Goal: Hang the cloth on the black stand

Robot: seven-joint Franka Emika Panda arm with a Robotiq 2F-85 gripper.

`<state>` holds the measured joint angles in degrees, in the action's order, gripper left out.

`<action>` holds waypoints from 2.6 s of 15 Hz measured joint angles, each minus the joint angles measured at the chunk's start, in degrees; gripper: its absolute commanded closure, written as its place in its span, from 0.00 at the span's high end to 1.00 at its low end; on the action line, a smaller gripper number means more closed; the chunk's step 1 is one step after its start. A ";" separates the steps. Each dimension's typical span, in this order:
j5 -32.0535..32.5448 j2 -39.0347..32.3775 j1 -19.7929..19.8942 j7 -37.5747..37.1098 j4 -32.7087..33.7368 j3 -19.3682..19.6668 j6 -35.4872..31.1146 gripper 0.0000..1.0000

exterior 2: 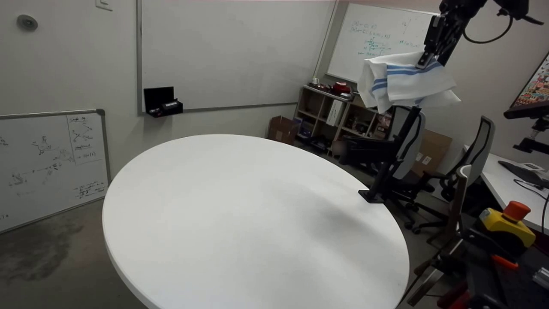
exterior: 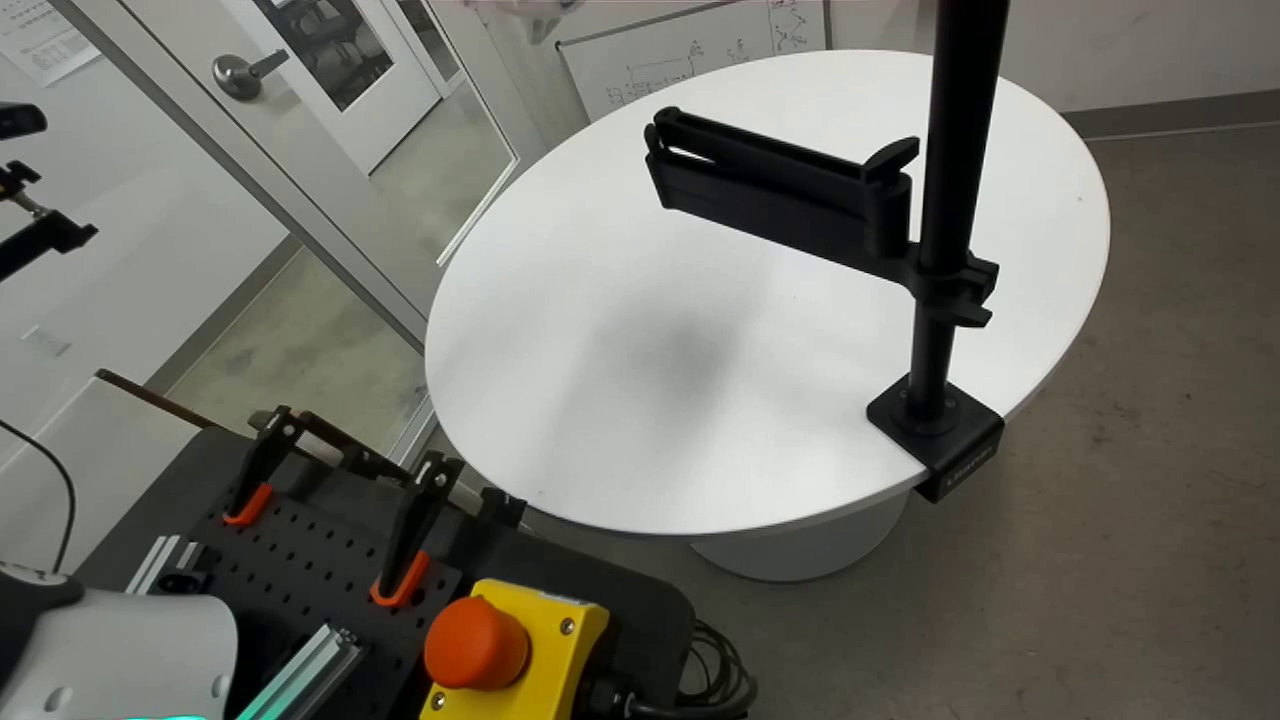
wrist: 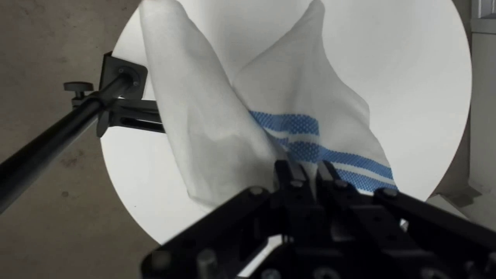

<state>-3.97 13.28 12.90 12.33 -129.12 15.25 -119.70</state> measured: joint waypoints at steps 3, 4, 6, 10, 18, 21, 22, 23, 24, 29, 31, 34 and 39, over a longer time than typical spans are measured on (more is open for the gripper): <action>0.00 -0.48 0.64 -0.48 1.89 1.31 -0.72 0.02; 0.00 -0.84 0.87 -0.61 2.18 1.75 -1.23 0.02; 0.00 -2.07 1.36 -0.80 2.34 2.52 -3.09 0.02; -0.01 -6.44 2.11 -1.12 1.91 3.37 -9.61 0.02; -0.03 -15.87 2.20 -2.16 -0.63 2.32 -20.46 0.02; -0.01 -17.67 2.12 -2.20 -1.53 1.26 -21.87 0.02; 0.00 -18.15 2.09 -2.20 -1.81 0.90 -22.04 0.02; 0.02 -18.56 2.04 -2.20 -2.19 0.55 -22.20 0.02; 0.06 -18.95 1.98 -2.20 -2.53 0.27 -22.29 0.02; 0.32 -20.65 1.90 -2.20 -4.00 -0.78 -22.49 0.55; 0.34 -21.06 1.90 -2.20 -4.34 -0.95 -22.50 0.69; 0.41 -21.34 1.90 -2.20 -4.74 -1.02 -22.50 0.90; 0.66 -21.36 1.90 -2.20 -5.67 -1.10 -22.50 1.00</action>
<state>-3.31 -8.08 14.80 10.13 -134.79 14.15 -142.20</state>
